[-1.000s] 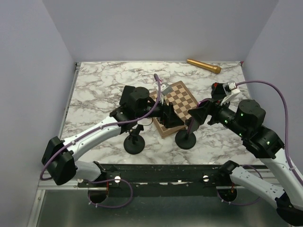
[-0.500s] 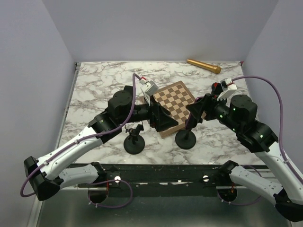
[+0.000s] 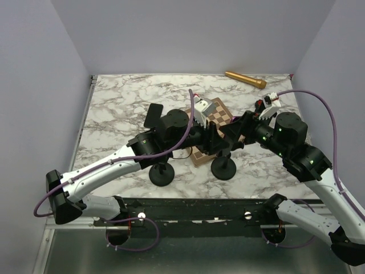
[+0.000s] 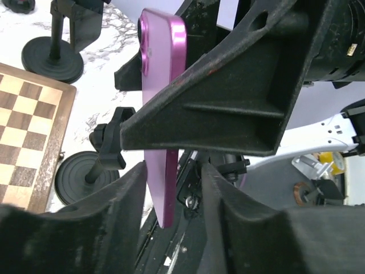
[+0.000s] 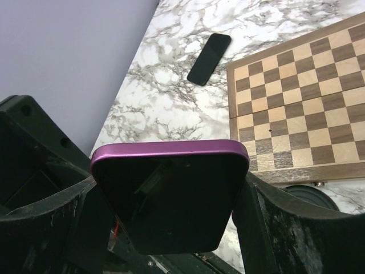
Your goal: Remove the phone from the phone stand
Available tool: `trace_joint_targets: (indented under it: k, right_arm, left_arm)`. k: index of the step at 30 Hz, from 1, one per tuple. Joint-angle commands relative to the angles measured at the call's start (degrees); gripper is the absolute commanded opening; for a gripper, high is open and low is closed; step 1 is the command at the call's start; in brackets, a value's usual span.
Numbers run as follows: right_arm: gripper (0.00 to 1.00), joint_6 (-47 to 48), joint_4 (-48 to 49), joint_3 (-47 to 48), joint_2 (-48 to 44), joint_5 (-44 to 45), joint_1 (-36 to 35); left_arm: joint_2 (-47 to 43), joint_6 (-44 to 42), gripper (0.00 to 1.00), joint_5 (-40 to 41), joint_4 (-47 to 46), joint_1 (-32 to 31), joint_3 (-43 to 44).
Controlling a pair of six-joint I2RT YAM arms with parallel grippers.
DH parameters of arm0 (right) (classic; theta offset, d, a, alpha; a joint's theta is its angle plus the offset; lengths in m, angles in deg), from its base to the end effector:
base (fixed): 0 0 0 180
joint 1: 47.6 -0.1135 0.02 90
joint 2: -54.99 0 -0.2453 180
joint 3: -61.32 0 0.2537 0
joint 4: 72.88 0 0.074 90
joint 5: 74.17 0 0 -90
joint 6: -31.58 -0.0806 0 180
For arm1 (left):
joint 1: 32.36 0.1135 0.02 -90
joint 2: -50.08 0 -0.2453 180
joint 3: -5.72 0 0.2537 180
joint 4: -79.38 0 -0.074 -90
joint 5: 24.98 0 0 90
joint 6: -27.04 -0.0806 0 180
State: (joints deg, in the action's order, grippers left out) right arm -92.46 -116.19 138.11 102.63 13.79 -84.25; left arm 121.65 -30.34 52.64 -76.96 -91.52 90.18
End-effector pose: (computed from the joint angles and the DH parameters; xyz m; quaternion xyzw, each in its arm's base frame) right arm 0.1797 0.1373 0.3805 -0.0289 0.7883 0.3669 0.4931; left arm 0.1594 -0.3006 0.3743 0.2427 0.7296 -0.5130 0.3816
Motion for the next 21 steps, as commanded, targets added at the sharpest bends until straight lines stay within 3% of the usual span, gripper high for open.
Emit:
trace_joint_targets:
  k: [1, 4, 7, 12, 16, 17, 18, 21]
  right_arm:
    - [0.01, -2.7, 3.5, 0.1, -0.4, -2.5, 0.1]
    - [0.01, -2.9, 3.6, -0.4, -0.8, -2.4, 0.1]
    - [0.01, -2.8, 3.6, -0.6, -0.2, -2.3, 0.1]
    - [0.01, -5.4, 4.8, -1.4, -0.1, -1.9, 0.1]
    - [0.01, -6.6, 6.6, -3.2, -0.4, -1.4, 0.1]
    - [0.01, -6.5, 6.8, -3.5, -0.2, -1.7, 0.1]
    - [0.05, -6.1, 7.0, -3.7, -0.1, -2.0, 0.1]
    - [0.54, -4.4, 6.1, -2.7, 0.8, -1.5, 0.1]
  left_arm:
    - [3.1, -3.7, 0.45, 10.0, 5.2, -2.5, 5.3]
    - [4.5, -5.2, 0.35, 14.1, 6.4, -4.3, 6.8]
    - [5.3, -5.7, 0.33, 17.9, 6.4, -5.9, 7.4]
    - [8.7, -8.2, 0.2, 26.0, 11.5, -8.1, 12.3]
    - [8.4, -8.4, 0.0, 27.0, 11.0, -8.9, 12.1]
    - [8.1, -8.5, 0.0, 27.1, 10.5, -8.9, 11.6]
    - [7.7, -8.6, 0.0, 27.1, 9.9, -9.0, 11.0]
    - [6.0, -9.9, 0.0, 25.9, 8.5, -9.0, 9.1]
